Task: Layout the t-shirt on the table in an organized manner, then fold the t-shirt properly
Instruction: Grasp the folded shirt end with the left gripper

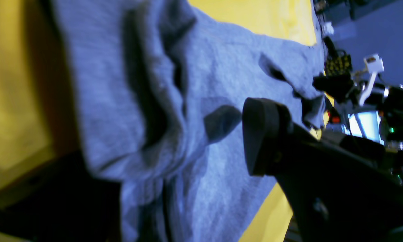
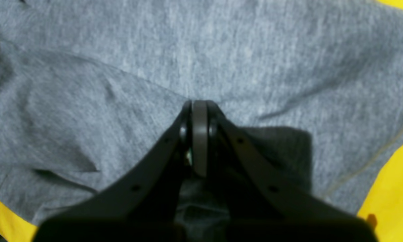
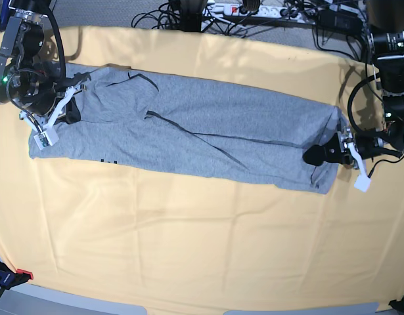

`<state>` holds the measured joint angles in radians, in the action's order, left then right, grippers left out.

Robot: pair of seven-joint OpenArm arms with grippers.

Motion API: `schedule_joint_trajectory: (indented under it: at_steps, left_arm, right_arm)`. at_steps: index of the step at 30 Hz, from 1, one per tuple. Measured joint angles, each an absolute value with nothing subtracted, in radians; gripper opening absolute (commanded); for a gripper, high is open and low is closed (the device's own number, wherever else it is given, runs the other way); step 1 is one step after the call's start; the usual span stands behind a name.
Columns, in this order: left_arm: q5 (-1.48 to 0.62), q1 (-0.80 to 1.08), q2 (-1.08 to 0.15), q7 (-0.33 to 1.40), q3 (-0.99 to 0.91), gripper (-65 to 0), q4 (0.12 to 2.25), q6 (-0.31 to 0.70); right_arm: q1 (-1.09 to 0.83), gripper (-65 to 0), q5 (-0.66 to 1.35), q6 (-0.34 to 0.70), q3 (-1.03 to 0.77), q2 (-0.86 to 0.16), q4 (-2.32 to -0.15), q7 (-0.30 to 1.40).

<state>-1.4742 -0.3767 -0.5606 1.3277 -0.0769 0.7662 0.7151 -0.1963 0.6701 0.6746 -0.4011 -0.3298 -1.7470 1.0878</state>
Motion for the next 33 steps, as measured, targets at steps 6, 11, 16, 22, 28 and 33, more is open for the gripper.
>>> schedule_joint_trajectory:
  at_steps: [6, 11, 16, 22, 28, 33]
  left_arm:
    - [-1.470, -0.385, -0.559, 1.335, -0.065, -65.0, 0.766, 0.716]
    - [-1.468, -0.388, -0.556, 1.353, -0.117, -65.0, 0.766, 0.715]
    - [-1.467, -0.388, -0.559, 1.355, -0.146, -65.0, 0.766, 0.712]
    - [-1.474, -0.388, -0.568, 1.377, -0.146, -65.0, 0.765, 0.713]
    - [-1.467, -0.379, -0.601, 1.391, -0.140, -65.0, 0.804, 0.701]
    - [-1.467, -0.375, -0.640, 1.403, -0.138, -65.0, 0.825, 0.697]
  right_arm:
    - [-0.196, -65.0, 0.670, 0.675, -0.401, -0.330, -1.747, 1.088]
    - [-0.196, -65.0, 0.670, 0.675, -0.401, -0.330, -1.747, 1.088]
    - [-0.196, -65.0, 0.670, 0.675, -0.401, -0.330, -1.747, 1.088]
    - [-0.196, -65.0, 0.670, 0.675, -0.401, -0.330, -1.747, 1.088]
    - [-0.196, -65.0, 0.670, 0.677, -0.401, -0.330, -1.747, 1.088]
    - [-0.196, -65.0, 0.670, 0.677, -0.401, -0.330, -1.747, 1.088]
